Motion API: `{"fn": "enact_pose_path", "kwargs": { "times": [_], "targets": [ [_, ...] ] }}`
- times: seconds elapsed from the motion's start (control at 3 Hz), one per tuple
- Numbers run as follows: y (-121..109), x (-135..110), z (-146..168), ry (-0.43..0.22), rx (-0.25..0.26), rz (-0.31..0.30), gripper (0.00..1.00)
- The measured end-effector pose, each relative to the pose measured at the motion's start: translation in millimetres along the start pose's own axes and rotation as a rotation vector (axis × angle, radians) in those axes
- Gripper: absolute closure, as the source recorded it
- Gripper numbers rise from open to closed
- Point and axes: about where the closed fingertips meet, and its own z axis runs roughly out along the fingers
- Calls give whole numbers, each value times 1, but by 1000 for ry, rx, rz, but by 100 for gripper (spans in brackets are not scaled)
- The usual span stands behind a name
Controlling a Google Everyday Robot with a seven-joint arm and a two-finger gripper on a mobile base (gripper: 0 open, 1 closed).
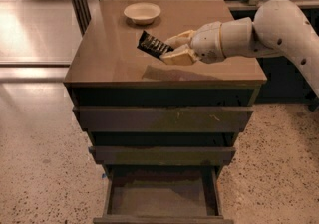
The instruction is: Pick rxbar chocolate from bottom drawer and place on counter
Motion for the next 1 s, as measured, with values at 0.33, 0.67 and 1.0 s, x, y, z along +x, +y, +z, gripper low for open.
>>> {"fn": "enact_pose_path", "kwargs": {
  "times": [0.33, 0.67, 1.0],
  "targets": [
    [-15, 10, -4, 24, 77, 37, 100],
    [-26, 28, -12, 49, 129, 83, 100],
    [-32, 49, -17, 89, 152, 119, 100]
  ]
}}
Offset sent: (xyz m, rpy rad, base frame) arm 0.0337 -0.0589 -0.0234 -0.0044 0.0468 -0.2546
